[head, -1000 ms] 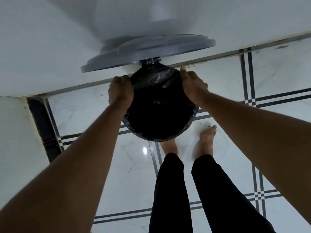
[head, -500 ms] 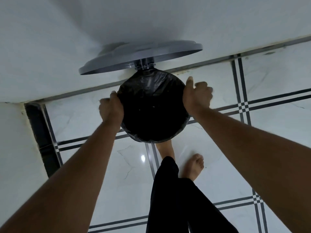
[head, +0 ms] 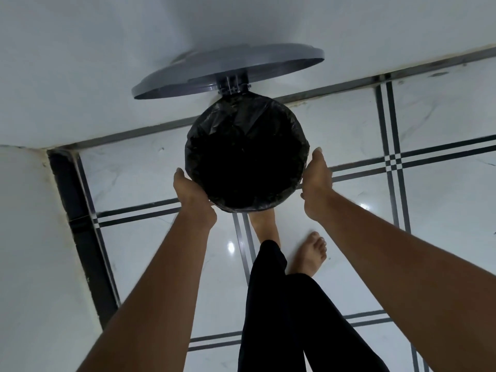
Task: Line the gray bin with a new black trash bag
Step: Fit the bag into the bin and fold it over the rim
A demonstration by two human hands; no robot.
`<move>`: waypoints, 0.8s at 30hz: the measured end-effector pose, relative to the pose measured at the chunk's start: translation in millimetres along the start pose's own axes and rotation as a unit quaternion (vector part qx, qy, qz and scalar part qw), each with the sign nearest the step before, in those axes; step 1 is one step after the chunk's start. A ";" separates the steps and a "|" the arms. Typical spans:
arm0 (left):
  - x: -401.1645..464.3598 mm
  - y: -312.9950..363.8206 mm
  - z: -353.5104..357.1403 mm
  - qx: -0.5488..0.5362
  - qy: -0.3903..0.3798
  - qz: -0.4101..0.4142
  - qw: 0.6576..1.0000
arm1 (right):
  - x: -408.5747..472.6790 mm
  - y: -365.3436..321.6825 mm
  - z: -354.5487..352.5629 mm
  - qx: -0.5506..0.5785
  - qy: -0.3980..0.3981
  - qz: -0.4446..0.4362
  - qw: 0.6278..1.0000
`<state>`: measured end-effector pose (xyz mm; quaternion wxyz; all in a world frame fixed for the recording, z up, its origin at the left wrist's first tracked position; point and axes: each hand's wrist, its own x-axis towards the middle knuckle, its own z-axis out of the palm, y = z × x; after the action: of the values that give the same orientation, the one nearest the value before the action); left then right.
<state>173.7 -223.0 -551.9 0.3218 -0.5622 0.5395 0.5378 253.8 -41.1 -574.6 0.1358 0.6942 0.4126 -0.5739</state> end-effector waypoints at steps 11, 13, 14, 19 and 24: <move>26.2 -29.9 1.6 0.354 0.188 0.433 0.807 | 7.8 9.4 -1.3 -0.023 -0.012 -0.029 0.999; 41.1 -38.6 8.2 0.494 0.004 0.517 0.699 | 16.0 14.3 0.9 -0.028 -0.011 -0.059 0.998; 51.4 -40.5 13.5 0.553 -0.051 0.502 0.663 | 21.5 17.4 1.6 -0.036 -0.012 -0.077 0.996; 113.9 -18.9 58.9 0.658 -0.091 0.353 0.659 | 56.5 32.6 5.8 -0.048 -0.006 -0.135 0.990; 131.9 15.5 101.8 0.706 -0.040 0.359 0.609 | 66.3 40.9 0.9 -0.014 0.026 -0.126 0.992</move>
<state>111.5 -164.7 -695.8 0.4214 0.0998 0.8973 0.0850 283.0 -39.5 -646.8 0.0615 0.6494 0.5079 -0.5626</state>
